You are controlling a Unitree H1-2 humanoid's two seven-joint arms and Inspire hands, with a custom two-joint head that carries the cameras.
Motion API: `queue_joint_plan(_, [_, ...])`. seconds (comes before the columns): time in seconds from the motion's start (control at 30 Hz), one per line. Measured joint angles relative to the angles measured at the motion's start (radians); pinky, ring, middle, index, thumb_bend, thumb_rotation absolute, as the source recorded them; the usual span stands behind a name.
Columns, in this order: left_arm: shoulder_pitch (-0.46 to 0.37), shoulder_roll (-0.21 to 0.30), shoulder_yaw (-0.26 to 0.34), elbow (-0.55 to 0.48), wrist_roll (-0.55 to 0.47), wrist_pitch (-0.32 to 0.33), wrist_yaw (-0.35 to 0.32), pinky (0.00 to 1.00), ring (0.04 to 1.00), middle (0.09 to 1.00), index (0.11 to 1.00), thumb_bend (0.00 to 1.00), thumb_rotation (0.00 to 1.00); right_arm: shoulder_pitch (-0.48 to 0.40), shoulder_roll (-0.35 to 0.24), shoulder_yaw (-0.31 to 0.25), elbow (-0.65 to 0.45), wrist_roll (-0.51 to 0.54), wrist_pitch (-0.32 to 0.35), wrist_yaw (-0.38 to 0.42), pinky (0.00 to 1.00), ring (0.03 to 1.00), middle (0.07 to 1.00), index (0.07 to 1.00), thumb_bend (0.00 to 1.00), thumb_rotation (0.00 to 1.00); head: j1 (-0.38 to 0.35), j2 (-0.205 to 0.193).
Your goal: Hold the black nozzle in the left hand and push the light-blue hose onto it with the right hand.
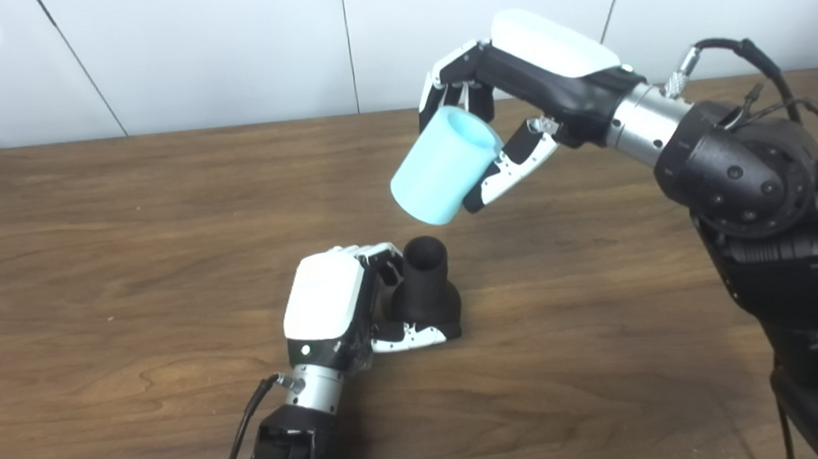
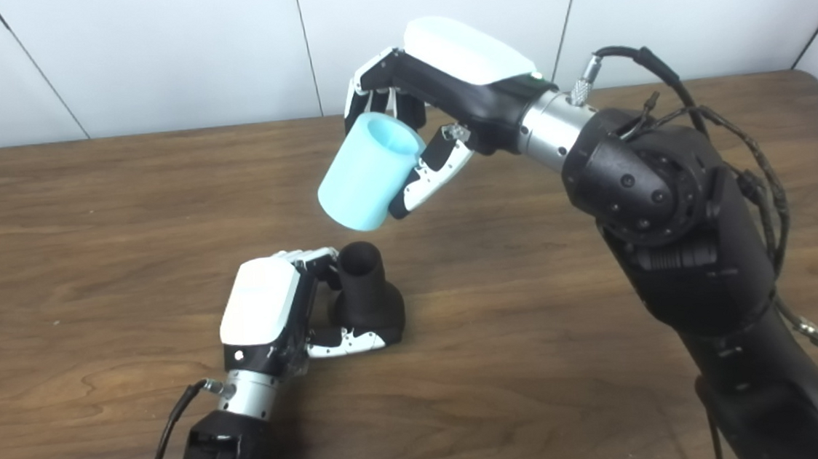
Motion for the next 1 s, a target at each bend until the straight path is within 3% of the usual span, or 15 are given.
queue_joint_plan(0.07, [-0.001,0.0,0.0,0.0,0.0,0.0,0.0,0.64,0.561,0.5,0.478,0.52,0.0,0.0,-0.008,0.006,0.0,-0.002,0.002,0.004,0.4,0.377,0.505,0.496,0.52,0.0,-0.003,0.003])
queue_joint_plan(0.17, [-0.001,0.0,0.0,0.0,0.0,0.0,0.0,0.63,0.557,0.499,0.479,0.52,0.0,0.001,-0.028,0.024,0.0,-0.002,0.006,0.027,0.61,0.404,0.5,0.486,0.52,0.0,-0.003,0.003])
queue_joint_plan(0.3, [-0.001,0.0,0.0,0.0,0.0,0.0,0.0,0.63,0.551,0.494,0.481,0.53,0.0,0.007,-0.031,0.049,0.0,-0.014,0.005,0.031,0.66,0.417,0.491,0.489,0.52,0.0,0.0,0.005])
queue_joint_plan(0.33, [-0.001,0.0,0.0,0.0,0.0,0.0,0.0,0.63,0.55,0.494,0.481,0.53,0.0,0.01,-0.031,0.055,0.0,-0.018,0.005,0.033,0.66,0.418,0.49,0.489,0.52,0.0,0.0,0.005])
queue_joint_plan(0.43, [-0.001,-0.001,0.0,0.0,0.0,0.0,0.0,0.63,0.558,0.5,0.478,0.52,0.0,0.016,-0.031,0.066,0.0,-0.022,0.006,0.043,0.49,0.403,0.496,0.49,0.52,0.0,0.0,0.005])
queue_joint_plan(0.5, [-0.001,-0.001,0.0,0.0,0.0,0.0,0.0,0.62,0.55,0.493,0.482,0.53,0.0,0.016,-0.031,0.066,0.0,-0.022,0.007,0.044,0.45,0.399,0.497,0.494,0.52,0.0,0.0,0.005])
queue_joint_plan(0.63, [-0.001,0.0,0.0,0.0,0.0,0.0,0.0,0.6,0.527,0.481,0.486,0.53,0.0,0.016,-0.031,0.066,0.0,-0.022,0.007,0.052,0.45,0.396,0.492,0.507,0.52,0.0,0.0,0.005])
queue_joint_plan(0.8, [-0.001,-0.001,0.0,0.0,0.0,0.0,0.0,0.6,0.529,0.481,0.487,0.53,0.0,0.02,-0.031,0.066,0.0,-0.02,0.007,0.06,0.39,0.387,0.502,0.507,0.52,0.0,0.002,0.009])
queue_joint_plan(1.0, [-0.001,-0.002,0.0,-0.001,0.0,0.001,0.0,0.6,0.534,0.491,0.482,0.53,0.0,0.05,-0.031,0.066,0.0,-0.017,0.003,0.06,0.4,0.398,0.516,0.494,0.52,0.0,0.002,0.009])
